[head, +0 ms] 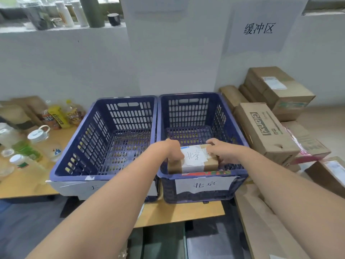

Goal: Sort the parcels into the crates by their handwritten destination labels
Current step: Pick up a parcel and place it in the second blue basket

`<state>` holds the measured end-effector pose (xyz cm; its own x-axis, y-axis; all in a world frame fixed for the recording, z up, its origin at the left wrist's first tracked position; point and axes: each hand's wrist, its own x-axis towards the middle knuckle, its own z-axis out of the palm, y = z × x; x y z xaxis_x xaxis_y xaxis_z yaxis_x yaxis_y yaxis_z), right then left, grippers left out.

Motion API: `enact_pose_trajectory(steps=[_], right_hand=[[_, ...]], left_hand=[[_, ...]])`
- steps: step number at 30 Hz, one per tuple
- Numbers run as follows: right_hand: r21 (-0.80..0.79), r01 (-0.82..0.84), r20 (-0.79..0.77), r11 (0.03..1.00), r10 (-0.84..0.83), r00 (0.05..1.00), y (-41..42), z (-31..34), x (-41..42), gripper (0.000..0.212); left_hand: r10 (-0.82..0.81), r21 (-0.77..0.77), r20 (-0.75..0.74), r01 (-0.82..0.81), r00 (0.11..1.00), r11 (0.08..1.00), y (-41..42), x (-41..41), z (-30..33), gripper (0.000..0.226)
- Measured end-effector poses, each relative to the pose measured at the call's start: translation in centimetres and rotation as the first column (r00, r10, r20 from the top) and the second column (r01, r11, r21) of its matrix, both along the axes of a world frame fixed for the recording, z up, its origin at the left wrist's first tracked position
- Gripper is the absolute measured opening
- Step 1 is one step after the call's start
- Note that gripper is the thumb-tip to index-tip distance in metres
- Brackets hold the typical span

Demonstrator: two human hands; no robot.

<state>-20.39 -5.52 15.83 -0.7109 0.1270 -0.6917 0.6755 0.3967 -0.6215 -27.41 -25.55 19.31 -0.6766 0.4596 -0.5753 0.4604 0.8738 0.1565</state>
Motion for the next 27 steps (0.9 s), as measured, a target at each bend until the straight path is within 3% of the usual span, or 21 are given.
enact_pose_trajectory(steps=[5, 8, 10, 12, 17, 27], right_hand=[[-0.017, -0.254, 0.197, 0.967, 0.253, 0.947, -0.2, -3.6, -2.2, 0.024], [-0.061, -0.291, 0.250, 0.955, 0.297, 0.922, -0.3, -5.5, -3.6, 0.045], [-0.059, -0.307, 0.290, 0.950, 0.310, 0.905, -0.1, -6.9, -4.3, 0.060], [-0.065, -0.306, 0.315, 0.950, 0.310, 0.897, -0.2, -7.8, -4.8, 0.063], [-0.078, -0.319, 0.364, 0.944, 0.325, 0.873, -0.3, -9.7, -5.9, 0.048], [-0.002, -0.457, 0.412, 0.890, 0.417, 0.810, -0.1, -11.8, -7.0, 0.053]], left_hand=[[-0.128, -0.199, 0.058, 0.137, 0.990, 0.970, 0.9, -0.7, -2.8, 0.056], [-0.214, -0.298, 0.025, 0.212, 0.976, 0.931, 1.7, -1.3, -5.1, 0.071], [-0.266, -0.336, 0.037, 0.263, 0.963, 0.904, 2.6, -1.7, -6.2, 0.071], [-0.311, -0.377, 0.048, 0.306, 0.949, 0.874, 3.4, -2.0, -7.1, 0.068], [-0.268, -0.392, 0.099, 0.285, 0.958, 0.875, 4.2, -2.7, -9.0, 0.065], [-0.381, -0.432, 0.159, 0.411, 0.911, 0.803, 5.3, -4.2, -11.6, 0.061]])
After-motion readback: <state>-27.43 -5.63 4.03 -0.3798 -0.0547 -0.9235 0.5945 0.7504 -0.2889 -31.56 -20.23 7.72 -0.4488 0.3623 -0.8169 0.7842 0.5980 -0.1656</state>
